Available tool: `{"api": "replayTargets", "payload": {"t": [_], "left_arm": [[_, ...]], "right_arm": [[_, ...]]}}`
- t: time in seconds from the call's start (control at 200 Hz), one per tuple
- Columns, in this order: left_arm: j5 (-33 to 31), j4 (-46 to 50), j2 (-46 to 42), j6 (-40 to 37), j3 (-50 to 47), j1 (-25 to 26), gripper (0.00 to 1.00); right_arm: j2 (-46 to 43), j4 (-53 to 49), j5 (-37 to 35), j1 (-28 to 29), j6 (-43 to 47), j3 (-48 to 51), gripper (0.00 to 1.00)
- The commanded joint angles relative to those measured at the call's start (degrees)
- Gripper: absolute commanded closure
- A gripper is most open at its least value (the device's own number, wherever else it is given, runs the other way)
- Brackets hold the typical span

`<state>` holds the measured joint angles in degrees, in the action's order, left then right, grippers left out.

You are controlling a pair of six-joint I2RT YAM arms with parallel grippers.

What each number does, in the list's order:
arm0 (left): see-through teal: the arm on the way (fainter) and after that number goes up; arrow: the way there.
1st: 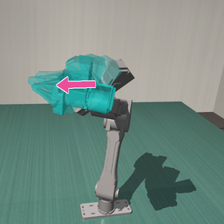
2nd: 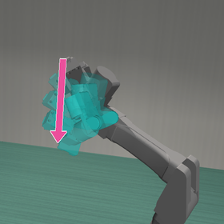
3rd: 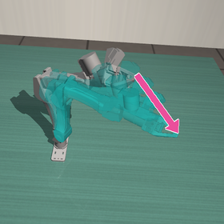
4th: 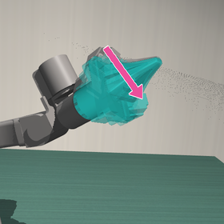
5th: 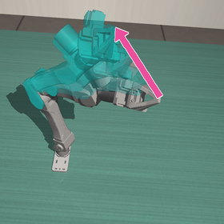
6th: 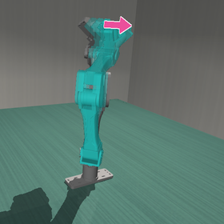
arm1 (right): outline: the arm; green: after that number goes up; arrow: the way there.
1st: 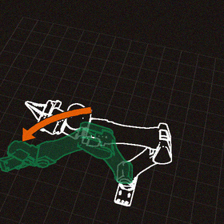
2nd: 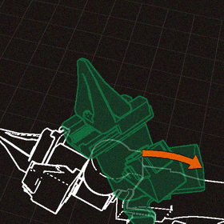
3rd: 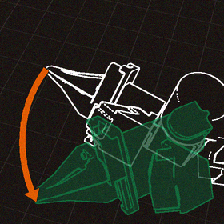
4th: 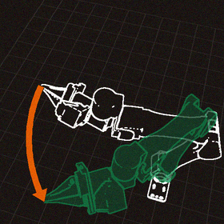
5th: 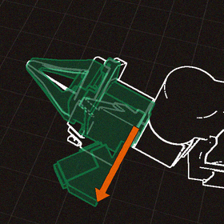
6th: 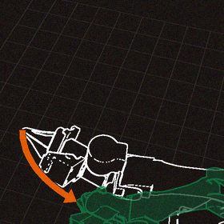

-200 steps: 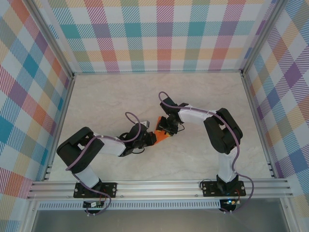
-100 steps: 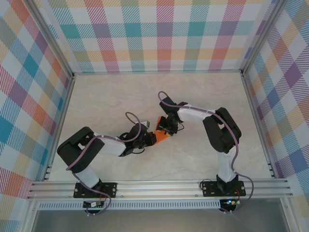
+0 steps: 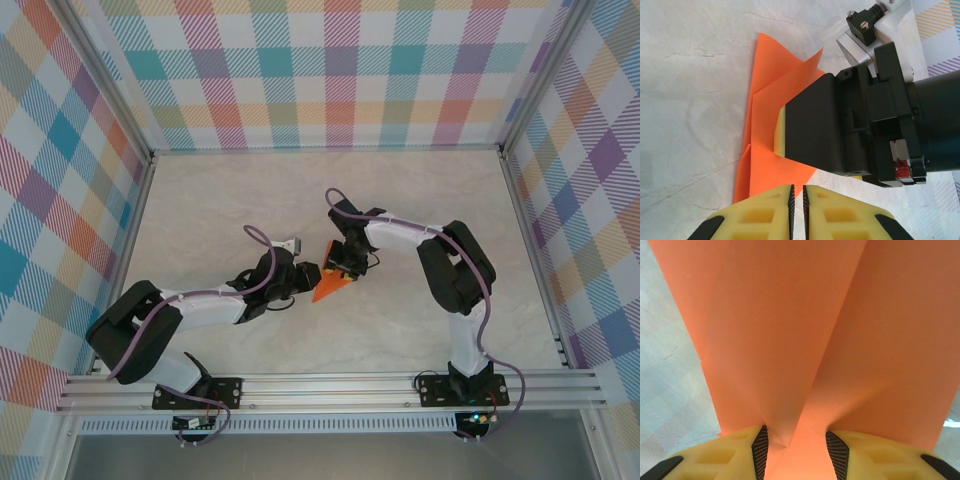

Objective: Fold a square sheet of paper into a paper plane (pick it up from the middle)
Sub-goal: Fourth fold the wing at the center of the table.

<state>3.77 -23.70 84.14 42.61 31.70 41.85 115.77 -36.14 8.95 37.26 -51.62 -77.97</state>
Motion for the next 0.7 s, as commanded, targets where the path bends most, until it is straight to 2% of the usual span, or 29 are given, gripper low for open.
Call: {"api": "replayTargets", "payload": {"t": [0.0,0.22,0.425,0.695], "left_arm": [[0.03,-0.16,0.51,0.41,-0.16,-0.79,0.84],[6.48,-5.68,4.97,0.43,0.42,-0.80,0.85],[9.51,-7.51,9.35,0.35,2.03,-0.75,0.89],[8.46,-5.99,13.10,-0.04,3.44,-0.72,0.92]], "right_arm": [[7.54,-6.85,-9.56,-0.18,1.26,3.01,0.57],[8.57,-7.27,-9.43,0.05,0.99,2.48,0.55],[9.23,-7.72,-9.48,0.01,0.56,2.20,0.56],[8.99,-7.58,-9.74,0.01,0.12,2.72,0.57]]}}
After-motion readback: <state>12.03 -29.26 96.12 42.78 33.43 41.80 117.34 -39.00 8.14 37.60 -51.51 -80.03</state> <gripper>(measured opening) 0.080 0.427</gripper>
